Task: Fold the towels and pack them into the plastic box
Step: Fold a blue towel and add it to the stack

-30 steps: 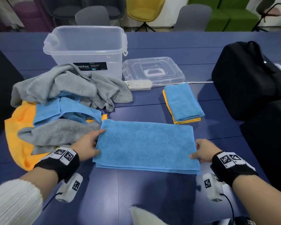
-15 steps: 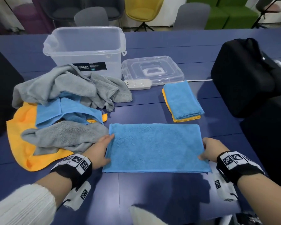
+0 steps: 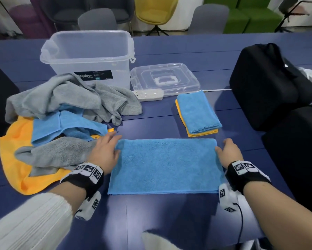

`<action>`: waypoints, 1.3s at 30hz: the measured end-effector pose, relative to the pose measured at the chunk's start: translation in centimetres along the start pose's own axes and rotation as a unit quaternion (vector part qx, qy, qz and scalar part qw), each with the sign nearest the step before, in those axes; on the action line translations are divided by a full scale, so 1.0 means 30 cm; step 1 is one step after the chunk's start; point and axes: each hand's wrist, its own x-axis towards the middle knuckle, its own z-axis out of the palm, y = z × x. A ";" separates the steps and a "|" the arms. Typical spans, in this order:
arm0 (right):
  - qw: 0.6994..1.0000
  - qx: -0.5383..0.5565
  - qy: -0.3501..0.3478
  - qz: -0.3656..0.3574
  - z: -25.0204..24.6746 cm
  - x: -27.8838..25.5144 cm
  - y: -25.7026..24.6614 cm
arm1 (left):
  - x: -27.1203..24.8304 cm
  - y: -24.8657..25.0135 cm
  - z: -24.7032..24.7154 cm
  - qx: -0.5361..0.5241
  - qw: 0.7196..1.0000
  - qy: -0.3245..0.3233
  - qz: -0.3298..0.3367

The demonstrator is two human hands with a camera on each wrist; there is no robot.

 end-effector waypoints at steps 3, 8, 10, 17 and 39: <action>0.996 -0.074 0.027 -0.036 0.031 0.007 -0.042 | 0.014 0.067 0.007 0.089 0.991 -0.057 0.082; 0.943 -0.195 0.024 -0.271 0.132 -0.111 -0.183 | 0.018 0.211 0.070 0.170 0.961 -0.153 0.155; 0.927 -0.196 -0.095 -0.306 0.201 -0.153 -0.225 | 0.025 0.260 0.107 0.160 0.957 -0.184 0.158; 0.925 -0.257 -0.189 -0.208 0.193 -0.099 -0.128 | 0.047 0.204 0.152 0.141 0.948 -0.283 0.049; 0.934 -0.278 -0.195 -0.115 0.007 0.003 0.052 | 0.029 -0.339 -0.102 0.124 0.987 -0.055 -0.085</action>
